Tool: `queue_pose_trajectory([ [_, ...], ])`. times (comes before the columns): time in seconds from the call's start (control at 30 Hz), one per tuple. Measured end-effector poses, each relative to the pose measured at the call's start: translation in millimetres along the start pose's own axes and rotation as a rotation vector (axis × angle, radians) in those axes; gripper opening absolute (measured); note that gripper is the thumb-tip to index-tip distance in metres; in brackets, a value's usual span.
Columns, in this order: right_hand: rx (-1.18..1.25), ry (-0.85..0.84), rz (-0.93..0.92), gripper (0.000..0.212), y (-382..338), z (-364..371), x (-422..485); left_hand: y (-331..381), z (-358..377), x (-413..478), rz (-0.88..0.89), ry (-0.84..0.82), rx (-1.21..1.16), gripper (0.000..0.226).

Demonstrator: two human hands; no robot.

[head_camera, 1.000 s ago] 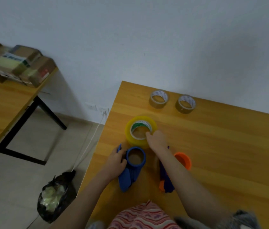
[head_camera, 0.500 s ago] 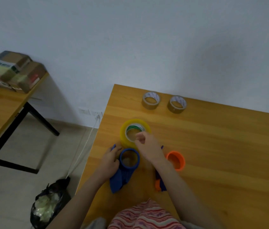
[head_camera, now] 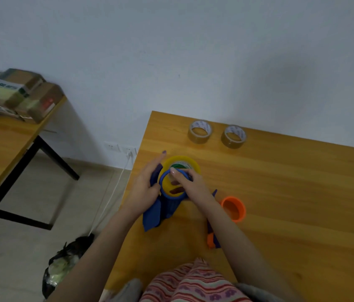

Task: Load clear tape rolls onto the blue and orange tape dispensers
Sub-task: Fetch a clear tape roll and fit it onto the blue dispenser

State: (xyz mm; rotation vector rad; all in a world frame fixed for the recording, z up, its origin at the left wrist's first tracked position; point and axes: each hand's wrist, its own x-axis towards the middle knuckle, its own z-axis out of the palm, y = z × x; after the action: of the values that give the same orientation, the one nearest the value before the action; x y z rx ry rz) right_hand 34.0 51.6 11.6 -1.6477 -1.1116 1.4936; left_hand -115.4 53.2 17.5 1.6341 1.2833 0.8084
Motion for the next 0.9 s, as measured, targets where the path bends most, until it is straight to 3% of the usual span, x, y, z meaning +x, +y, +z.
queue_pose_trajectory([
  [0.1,0.015,0.072,-0.122,0.04,-6.0,-0.6,-1.3,11.1,2.9,1.7,0.05,0.039,-0.064,0.088],
  [0.17,0.059,0.1,-0.159,0.033,-11.8,-6.4,-4.1,13.9,5.1,2.1,-0.073,0.098,-0.214,0.082],
  [0.27,0.149,0.133,-0.181,0.021,-18.5,-17.4,-5.0,14.3,5.3,7.9,-0.324,0.122,-0.516,0.046],
  [0.33,0.222,0.15,-0.164,0.019,-22.4,-20.3,-5.0,21.3,7.2,11.3,-0.401,0.082,-0.641,0.027],
  [0.43,0.259,0.232,-0.101,0.02,-28.1,-19.4,-7.2,31.2,14.5,14.7,-0.414,0.147,-0.655,0.024],
  [0.57,0.26,0.308,-0.041,0.039,-35.6,-20.4,-9.5,32.2,25.2,16.2,-0.406,0.263,-0.648,0.033],
  [0.7,0.411,0.335,0.05,0.039,-38.1,-21.1,-10.9,33.0,29.3,18.2,-0.387,0.272,-0.67,0.036],
  [0.9,0.541,0.377,0.034,0.029,-37.2,-21.4,-13.3,32.8,37.7,20.3,-0.375,0.321,-0.65,0.033],
])
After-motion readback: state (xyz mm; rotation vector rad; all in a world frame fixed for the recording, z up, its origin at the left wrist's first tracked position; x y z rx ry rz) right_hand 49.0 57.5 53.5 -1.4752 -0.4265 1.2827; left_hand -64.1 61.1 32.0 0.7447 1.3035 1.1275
